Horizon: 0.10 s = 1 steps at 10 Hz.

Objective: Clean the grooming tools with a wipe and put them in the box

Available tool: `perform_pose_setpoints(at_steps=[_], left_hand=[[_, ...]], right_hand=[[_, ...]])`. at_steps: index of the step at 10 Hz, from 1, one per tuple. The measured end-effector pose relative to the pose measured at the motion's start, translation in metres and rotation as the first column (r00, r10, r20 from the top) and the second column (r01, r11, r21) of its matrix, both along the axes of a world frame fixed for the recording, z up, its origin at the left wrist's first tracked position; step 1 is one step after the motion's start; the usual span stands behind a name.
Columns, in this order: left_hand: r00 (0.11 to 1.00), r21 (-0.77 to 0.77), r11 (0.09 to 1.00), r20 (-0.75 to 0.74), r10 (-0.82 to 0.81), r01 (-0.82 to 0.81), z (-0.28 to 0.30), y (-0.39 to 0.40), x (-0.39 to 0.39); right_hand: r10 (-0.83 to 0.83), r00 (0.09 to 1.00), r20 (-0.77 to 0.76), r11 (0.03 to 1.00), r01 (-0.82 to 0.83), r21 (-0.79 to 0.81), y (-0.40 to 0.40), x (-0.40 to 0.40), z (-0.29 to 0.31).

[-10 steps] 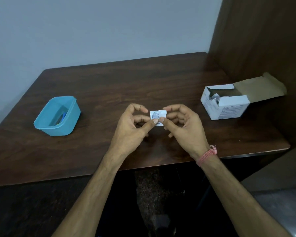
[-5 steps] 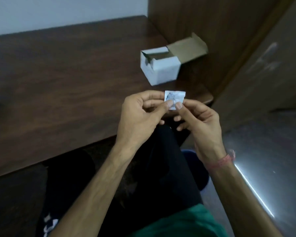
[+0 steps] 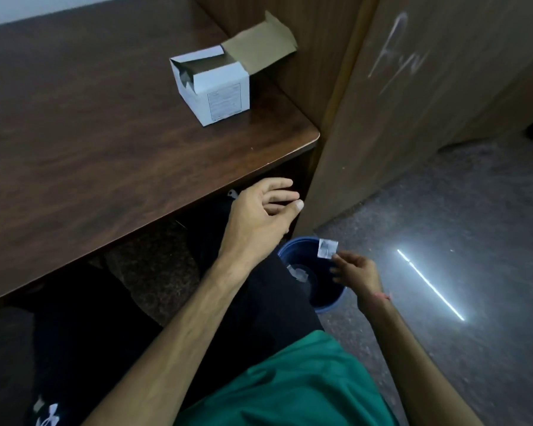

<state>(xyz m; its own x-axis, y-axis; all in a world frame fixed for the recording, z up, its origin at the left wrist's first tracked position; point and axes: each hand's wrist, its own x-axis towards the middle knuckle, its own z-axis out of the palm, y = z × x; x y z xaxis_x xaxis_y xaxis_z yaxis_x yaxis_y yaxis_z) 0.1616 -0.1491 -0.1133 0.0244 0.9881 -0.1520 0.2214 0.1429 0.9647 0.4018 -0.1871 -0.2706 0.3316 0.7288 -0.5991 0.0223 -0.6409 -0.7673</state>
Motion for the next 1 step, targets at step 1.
perform_pose_setpoints(at_steps=[1], left_hand=[[0.998,-0.011,0.999,0.015,0.054,-0.053,-0.0019,-0.0024,-0.0062]], right_hand=[[0.027,0.998,-0.063,0.985,-0.037,-0.166,-0.0034,0.0036,-0.0251]])
